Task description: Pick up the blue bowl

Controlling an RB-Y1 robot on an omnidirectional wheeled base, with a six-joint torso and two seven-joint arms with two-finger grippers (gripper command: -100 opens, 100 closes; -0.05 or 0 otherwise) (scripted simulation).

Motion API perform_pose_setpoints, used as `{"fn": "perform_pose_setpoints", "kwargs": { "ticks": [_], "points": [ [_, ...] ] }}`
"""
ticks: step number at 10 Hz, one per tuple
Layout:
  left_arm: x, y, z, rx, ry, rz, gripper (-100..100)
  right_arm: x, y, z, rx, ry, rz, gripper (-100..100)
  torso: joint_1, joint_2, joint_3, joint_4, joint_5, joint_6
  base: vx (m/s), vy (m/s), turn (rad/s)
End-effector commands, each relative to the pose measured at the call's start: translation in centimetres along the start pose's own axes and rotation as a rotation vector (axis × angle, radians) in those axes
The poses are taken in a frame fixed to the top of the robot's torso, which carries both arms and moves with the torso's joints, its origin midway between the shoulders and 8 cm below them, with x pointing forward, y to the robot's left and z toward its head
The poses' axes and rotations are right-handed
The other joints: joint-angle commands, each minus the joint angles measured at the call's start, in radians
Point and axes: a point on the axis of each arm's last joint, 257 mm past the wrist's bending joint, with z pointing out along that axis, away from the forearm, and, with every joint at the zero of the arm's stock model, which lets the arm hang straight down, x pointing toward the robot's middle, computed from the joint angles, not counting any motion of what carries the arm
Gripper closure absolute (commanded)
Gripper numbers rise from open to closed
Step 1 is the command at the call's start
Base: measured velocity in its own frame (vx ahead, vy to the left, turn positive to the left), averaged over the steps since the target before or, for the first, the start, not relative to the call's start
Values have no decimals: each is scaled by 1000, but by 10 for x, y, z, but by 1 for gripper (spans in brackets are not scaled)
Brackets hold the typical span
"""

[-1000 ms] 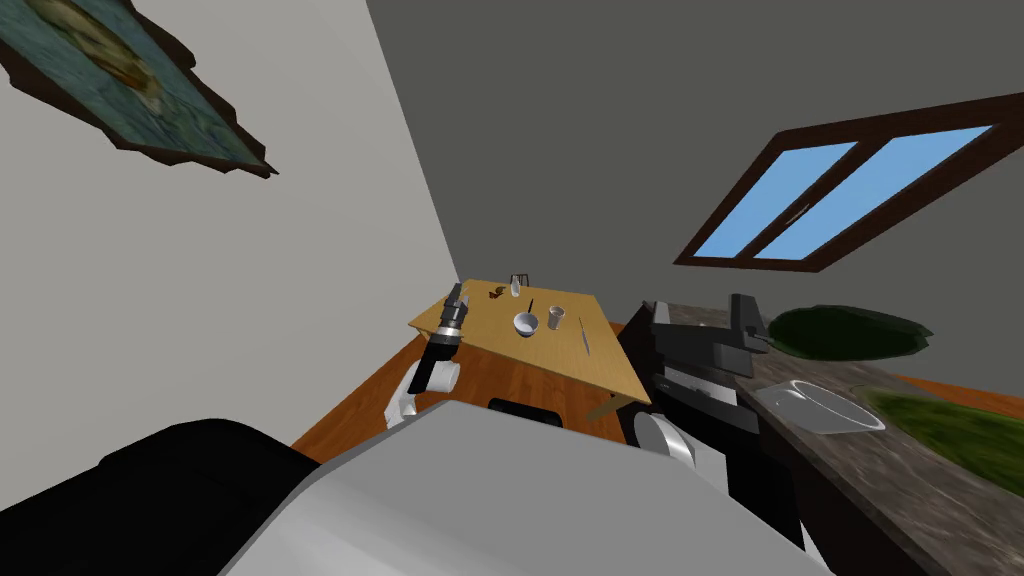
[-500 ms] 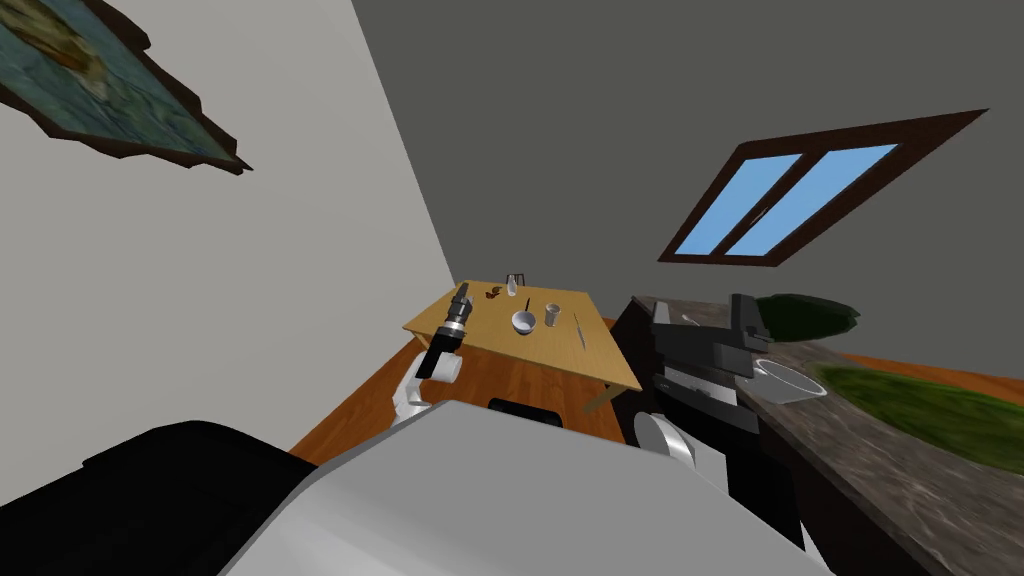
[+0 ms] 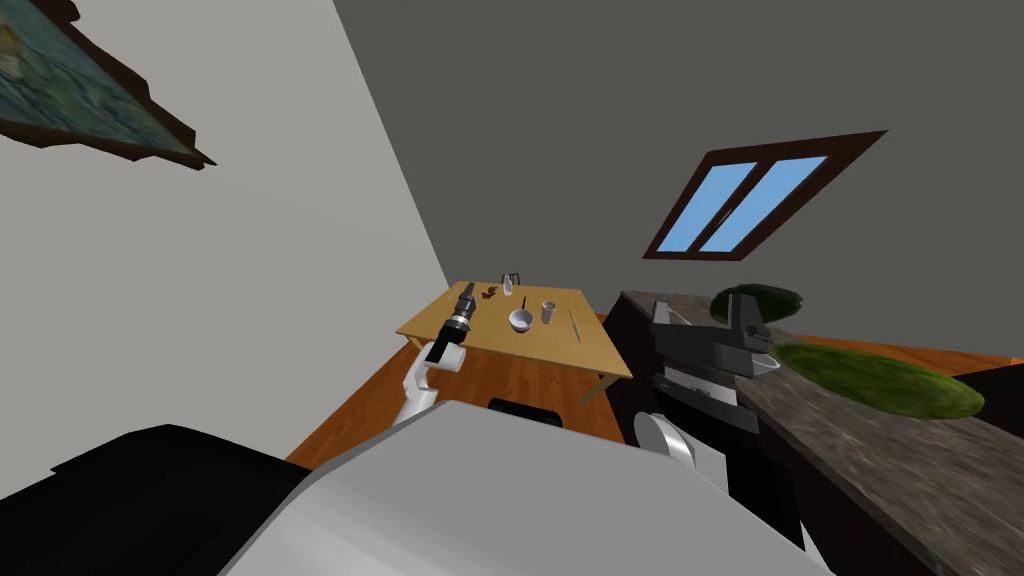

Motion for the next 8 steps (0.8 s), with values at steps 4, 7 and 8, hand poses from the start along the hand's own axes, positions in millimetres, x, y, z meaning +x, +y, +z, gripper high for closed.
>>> {"fn": "perform_pose_setpoints", "kwargs": {
  "ticks": [4,7,8],
  "points": [
    [2,34,22,-111,7,-1,-100,0,0,0,0,0,0,0,-1,-1,0,0,0,0,-32,23,-105],
    [1,50,29,-169,5,-2,-100,0,0,0,0,0,0,0,-1,-1,-1,0,0,0,-27,21,-100],
    [0,60,37,-201,2,-3,-100,0,0,0,0,0,0,0,-1,-1,-1,0,0,-1,-23,16,-161]
  ]
}}
